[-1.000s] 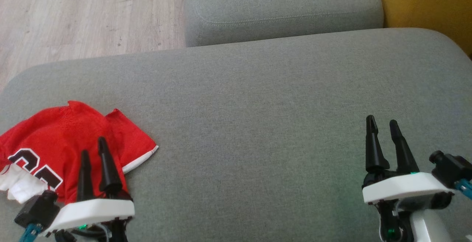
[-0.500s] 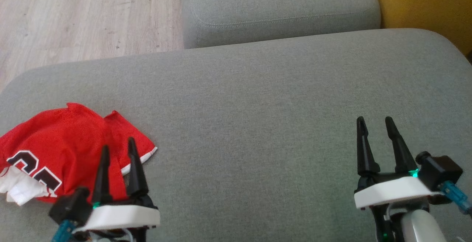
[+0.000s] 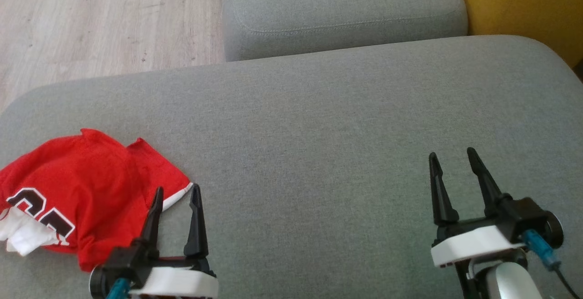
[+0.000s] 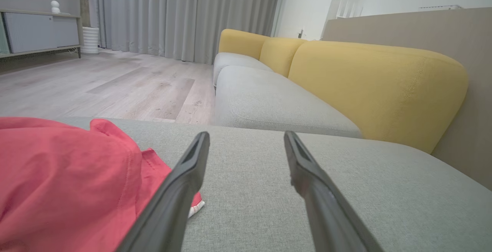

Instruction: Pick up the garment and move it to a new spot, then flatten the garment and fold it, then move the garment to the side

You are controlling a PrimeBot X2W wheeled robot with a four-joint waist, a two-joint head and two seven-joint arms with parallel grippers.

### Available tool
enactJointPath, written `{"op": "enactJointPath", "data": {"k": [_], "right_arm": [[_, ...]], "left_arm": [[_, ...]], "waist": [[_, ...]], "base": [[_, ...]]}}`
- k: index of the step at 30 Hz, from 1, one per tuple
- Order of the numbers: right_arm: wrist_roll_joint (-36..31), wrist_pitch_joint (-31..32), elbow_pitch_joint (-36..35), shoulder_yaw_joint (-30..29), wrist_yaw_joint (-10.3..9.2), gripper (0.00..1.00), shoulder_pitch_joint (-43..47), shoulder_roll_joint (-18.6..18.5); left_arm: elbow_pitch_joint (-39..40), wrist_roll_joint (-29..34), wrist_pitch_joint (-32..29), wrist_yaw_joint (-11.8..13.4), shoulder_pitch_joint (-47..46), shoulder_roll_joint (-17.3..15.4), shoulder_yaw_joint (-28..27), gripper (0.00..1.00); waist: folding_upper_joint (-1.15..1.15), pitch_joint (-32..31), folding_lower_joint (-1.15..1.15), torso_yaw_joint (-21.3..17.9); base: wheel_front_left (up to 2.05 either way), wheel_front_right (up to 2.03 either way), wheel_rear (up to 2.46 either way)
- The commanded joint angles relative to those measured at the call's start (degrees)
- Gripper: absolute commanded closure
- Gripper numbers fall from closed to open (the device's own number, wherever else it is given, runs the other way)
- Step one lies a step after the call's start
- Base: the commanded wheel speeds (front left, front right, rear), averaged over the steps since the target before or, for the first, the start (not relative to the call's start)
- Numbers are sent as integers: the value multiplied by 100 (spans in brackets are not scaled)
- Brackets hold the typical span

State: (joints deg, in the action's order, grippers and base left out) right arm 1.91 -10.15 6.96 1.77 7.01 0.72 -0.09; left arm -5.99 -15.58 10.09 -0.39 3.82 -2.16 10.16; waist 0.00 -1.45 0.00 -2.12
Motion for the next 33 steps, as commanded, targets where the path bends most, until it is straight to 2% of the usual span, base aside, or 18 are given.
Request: {"op": "enactJointPath", "data": {"k": [1,4,8,11,18,25,33], "right_arm": [[-186,-95,-203,170,31,0,-138,8],[-262,-153,-245,248,34,0,-153,8],[-232,-230,-277,301,37,0,-165,8],[-71,-308,-272,347,40,0,-132,9],[270,-462,-77,394,46,0,2,9],[397,-485,112,417,47,0,34,9],[522,-485,108,414,47,0,-15,9]], "left_arm": [[183,141,100,51,-198,-59,-71,0],[246,160,158,47,-188,-57,-89,0],[260,156,235,-124,-136,-55,-151,0],[309,21,313,-191,-70,-52,-323,0],[164,-287,468,-358,111,-70,-281,0],[-222,-250,491,-405,90,-73,-186,0],[-161,-308,491,-401,52,-72,-234,0]], "waist": [[0,8,0,2],[0,26,0,-17],[0,36,0,-27],[0,23,0,-26],[0,-30,0,-25],[0,-53,0,-33],[0,-44,0,-2]], "base": [[0,0,0],[0,0,0],[0,0,0],[0,0,0],[0,0,0],[0,0,0],[0,0,0]]}}
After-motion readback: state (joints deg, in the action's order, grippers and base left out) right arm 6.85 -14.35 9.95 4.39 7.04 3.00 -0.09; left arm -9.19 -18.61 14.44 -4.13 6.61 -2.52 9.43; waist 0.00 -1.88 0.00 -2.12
